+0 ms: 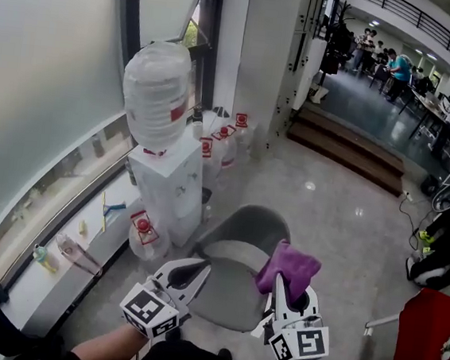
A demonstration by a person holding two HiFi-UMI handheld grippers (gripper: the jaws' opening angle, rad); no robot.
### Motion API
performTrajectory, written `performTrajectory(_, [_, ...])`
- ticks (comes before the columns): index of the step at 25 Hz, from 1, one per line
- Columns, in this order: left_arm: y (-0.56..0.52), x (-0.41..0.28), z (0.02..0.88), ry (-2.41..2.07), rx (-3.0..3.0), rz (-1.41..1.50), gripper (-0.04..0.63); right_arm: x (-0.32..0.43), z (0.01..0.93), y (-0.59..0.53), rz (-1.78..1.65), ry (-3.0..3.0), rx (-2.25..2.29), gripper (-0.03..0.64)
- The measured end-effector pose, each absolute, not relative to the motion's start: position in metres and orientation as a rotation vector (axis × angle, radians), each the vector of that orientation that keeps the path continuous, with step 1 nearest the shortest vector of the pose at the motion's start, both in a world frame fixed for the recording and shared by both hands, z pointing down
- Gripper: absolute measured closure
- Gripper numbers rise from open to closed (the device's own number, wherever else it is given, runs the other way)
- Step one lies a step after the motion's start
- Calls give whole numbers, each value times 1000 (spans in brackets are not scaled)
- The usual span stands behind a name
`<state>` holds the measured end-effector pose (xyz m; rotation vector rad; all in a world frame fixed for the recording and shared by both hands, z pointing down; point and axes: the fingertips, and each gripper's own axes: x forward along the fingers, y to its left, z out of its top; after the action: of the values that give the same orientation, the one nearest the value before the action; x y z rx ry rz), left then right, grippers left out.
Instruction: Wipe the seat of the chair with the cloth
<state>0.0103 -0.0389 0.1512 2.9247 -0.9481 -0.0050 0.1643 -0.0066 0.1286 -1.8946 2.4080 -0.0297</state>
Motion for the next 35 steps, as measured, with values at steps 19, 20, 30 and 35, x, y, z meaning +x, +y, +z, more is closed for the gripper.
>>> performTrajectory(19, [-63, 22, 248, -765, 2875, 114, 588, 192, 272, -16, -266, 2415, -2104, 554])
performTrajectory(20, [-63, 23, 257, -761, 2872, 123, 588, 195, 286, -17, -292, 2414, -2117, 554])
performTrajectory(30, [-60, 28, 345, -725, 2820, 224, 588, 209, 406, -13, -482, 2449, -2181, 554])
performTrajectory(35, [-64, 27, 390, -716, 2784, 240, 588, 210, 462, -12, -579, 2466, -2211, 554])
